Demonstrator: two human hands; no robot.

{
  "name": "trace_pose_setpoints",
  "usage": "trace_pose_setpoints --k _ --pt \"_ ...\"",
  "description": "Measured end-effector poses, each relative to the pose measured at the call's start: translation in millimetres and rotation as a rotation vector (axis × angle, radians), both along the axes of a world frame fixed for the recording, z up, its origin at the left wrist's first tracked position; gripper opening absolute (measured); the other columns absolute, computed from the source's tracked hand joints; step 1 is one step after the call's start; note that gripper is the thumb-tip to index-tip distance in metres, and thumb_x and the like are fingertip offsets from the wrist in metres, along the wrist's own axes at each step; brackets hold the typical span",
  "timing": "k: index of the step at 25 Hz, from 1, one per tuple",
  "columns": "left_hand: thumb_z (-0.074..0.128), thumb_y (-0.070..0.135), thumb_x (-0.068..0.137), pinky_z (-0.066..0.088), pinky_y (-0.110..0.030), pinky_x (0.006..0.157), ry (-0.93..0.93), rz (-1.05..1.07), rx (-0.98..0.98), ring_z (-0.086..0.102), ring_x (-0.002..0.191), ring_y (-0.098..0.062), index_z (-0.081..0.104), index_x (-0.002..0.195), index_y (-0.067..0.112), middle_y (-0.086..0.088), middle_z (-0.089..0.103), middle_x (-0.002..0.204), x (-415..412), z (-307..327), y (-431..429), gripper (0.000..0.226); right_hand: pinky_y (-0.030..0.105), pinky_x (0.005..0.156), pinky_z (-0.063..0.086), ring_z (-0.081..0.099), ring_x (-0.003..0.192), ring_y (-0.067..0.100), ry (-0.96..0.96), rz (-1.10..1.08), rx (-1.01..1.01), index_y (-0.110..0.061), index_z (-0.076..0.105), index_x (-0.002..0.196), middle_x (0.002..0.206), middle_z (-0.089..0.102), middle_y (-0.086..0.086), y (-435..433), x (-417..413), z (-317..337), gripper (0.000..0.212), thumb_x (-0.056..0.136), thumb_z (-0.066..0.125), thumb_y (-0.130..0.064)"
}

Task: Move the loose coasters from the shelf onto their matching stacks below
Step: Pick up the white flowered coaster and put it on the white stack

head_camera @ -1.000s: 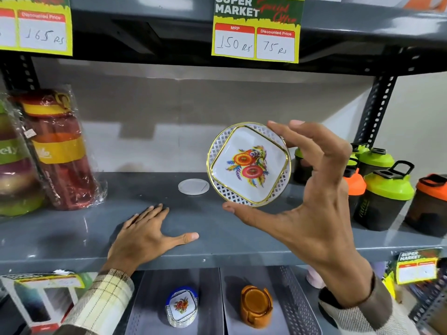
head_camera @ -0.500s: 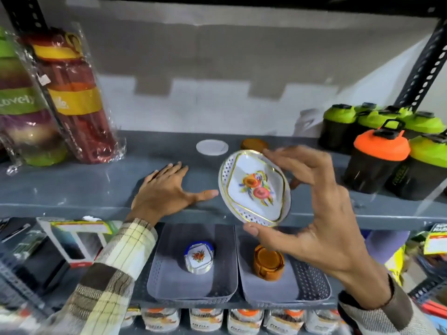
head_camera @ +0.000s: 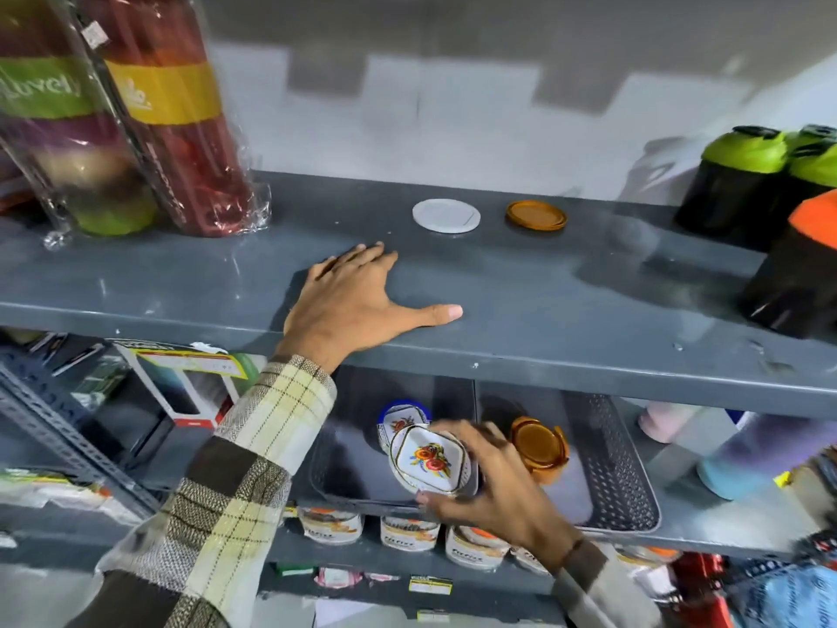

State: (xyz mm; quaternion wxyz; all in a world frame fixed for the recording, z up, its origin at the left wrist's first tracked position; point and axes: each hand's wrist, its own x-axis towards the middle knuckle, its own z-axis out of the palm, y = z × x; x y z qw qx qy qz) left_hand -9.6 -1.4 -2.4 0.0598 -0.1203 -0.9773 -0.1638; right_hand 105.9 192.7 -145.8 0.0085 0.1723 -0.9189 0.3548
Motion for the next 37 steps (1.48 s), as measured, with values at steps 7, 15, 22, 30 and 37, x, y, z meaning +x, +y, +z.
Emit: trace_pose_setpoints --k 7,15,22,30,37 --pt "0.042 0.105 0.046 0.013 -0.045 0.118 0.002 0.015 0.006 0.023 0.15 -0.013 0.04 0.152 0.028 0.008 0.029 0.163 -5 -1 0 0.132 0.022 0.114 0.031 0.045 0.125 0.019 -0.078 -0.03 0.233 -0.032 0.063 0.13 0.144 0.057 -0.006 -29 -70 -98 0.06 0.077 0.076 -0.056" --pt "0.041 0.105 0.047 0.013 -0.045 0.117 0.021 0.0 0.006 0.026 0.148 -0.015 0.041 0.151 0.028 0.009 0.032 0.161 -5 -2 -1 0.129 0.044 0.109 0.031 0.039 0.132 0.021 -0.024 -0.057 0.464 -0.034 0.054 0.132 0.147 0.051 -0.008 -42 -102 -139 0.062 0.081 0.056 -0.069" --pt "0.04 0.106 0.048 0.013 -0.048 0.118 0.021 0.0 -0.003 0.026 0.148 -0.016 0.04 0.151 0.029 0.009 0.03 0.161 -6 -2 0 0.128 0.059 0.118 0.026 0.018 0.147 0.036 -0.103 -0.039 0.507 -0.029 0.045 0.139 0.168 0.011 0.006 -41 -116 -150 0.073 0.08 0.06 -0.069" --pt "0.042 0.104 0.05 0.012 -0.046 0.116 0.015 0.001 0.001 0.025 0.147 -0.014 0.039 0.151 0.03 0.012 0.031 0.159 -7 -2 1 0.125 0.042 0.111 0.027 0.039 0.135 0.035 -0.147 -0.089 0.482 -0.025 0.036 0.147 0.16 0.029 0.006 -36 -140 -149 0.085 0.076 0.074 -0.052" --pt "0.044 0.103 0.05 0.014 -0.047 0.114 0.009 0.002 -0.007 0.027 0.144 -0.014 0.042 0.15 0.031 0.013 0.034 0.155 -8 -1 1 0.123 0.044 0.105 0.033 0.045 0.13 0.032 -0.165 -0.06 0.452 -0.025 0.034 0.143 0.15 0.039 0.004 -34 -148 -146 0.094 0.067 0.081 -0.052"
